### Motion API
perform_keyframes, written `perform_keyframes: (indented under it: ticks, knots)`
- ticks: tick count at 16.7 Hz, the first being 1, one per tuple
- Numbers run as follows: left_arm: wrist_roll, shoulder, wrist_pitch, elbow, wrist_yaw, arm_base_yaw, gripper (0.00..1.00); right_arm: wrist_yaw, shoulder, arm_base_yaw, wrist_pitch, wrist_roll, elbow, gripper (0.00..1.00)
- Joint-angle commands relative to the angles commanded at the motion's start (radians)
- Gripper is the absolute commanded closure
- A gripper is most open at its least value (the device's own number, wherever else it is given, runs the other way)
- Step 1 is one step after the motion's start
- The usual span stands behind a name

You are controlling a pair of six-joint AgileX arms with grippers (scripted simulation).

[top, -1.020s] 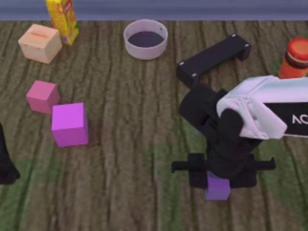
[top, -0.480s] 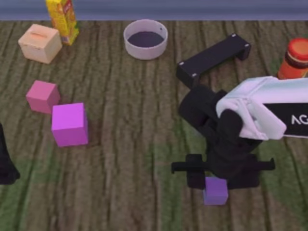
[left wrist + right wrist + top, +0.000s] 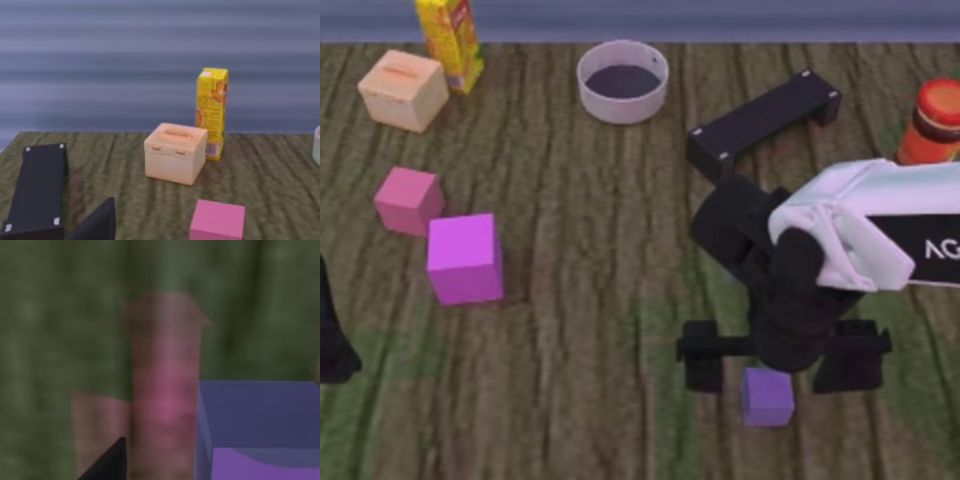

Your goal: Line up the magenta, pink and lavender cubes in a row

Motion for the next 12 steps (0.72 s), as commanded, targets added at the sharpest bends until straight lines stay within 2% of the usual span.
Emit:
perform_keyframes:
  ticks: [6,12]
  knots:
    - [0.0,0.0,0.0,0.0,0.0,0.0,0.0,0.0,-0.007,0.001,-0.018,0.0,0.013,0.0]
    - [0.0,0.0,0.0,0.0,0.0,0.0,0.0,0.0,-0.087,0.01,-0.23,0.003,0.132,0.0]
